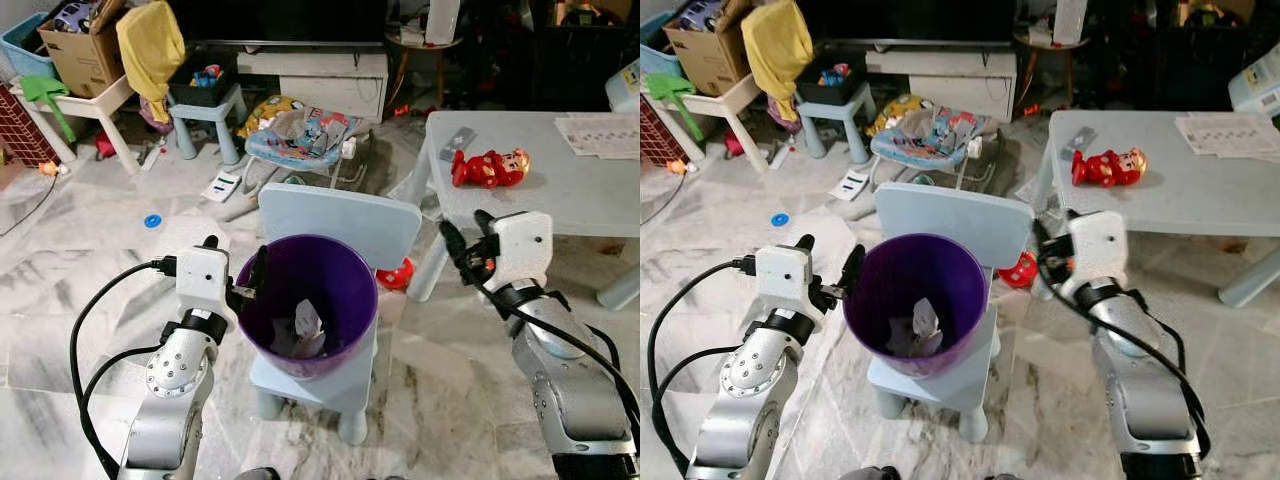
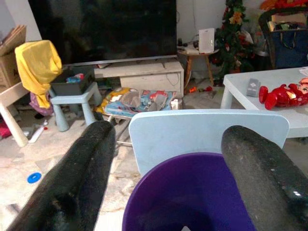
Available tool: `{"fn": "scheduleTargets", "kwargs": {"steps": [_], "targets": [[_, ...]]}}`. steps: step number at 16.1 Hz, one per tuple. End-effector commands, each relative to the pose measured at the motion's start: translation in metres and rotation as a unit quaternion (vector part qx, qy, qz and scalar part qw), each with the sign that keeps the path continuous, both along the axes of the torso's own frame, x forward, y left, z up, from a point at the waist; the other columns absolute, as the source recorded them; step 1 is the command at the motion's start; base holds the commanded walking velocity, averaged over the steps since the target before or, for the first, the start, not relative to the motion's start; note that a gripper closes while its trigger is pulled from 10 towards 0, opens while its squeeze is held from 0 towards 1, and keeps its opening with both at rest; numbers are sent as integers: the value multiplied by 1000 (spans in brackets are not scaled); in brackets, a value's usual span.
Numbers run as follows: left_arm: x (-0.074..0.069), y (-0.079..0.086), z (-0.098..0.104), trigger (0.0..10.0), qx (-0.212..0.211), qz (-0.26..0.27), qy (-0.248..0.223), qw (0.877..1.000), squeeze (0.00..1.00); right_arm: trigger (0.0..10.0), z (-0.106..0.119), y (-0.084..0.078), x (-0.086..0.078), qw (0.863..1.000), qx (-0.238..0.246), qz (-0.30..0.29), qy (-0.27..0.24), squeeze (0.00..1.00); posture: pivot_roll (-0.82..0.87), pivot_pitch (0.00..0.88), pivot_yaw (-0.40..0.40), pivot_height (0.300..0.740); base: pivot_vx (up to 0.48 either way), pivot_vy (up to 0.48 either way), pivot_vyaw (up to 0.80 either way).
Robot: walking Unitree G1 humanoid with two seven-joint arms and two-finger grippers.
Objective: Picking trash to rubbish bin
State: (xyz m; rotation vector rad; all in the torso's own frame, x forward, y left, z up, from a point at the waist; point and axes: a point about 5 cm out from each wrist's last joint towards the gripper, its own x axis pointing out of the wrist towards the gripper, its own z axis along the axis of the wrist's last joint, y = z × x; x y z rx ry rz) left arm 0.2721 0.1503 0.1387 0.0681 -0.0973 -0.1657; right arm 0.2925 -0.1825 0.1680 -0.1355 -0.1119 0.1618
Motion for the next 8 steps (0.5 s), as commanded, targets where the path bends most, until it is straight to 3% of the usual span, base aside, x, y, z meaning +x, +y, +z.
{"fn": "scheduleTargets", "kwargs": {"steps": [1, 6, 7, 8], "targets": [[-2, 0, 5, 10000, 1, 4, -5, 1000, 1000, 10000, 4, -7, 3, 1000, 3, -26, -12, 0, -7, 73, 0, 740, 0, 0, 0], [8, 10, 21, 10000, -13, 42, -25, 999, 1000, 10000, 4, -12, 7, 998, 24, -56, -16, 0, -4, 64, 0, 740, 0, 0, 0], [11, 11, 25, 10000, -23, 40, -28, 999, 322, 10000, 3, -11, 7, 998, 25, -55, -17, 0, -3, 62, -2, 740, 0, 0, 0], [12, 10, 26, 10000, -28, 38, -29, 998, 0, 10000, 3, -9, 8, 998, 26, -52, -17, 0, -3, 59, -2, 740, 0, 0, 0]]}}
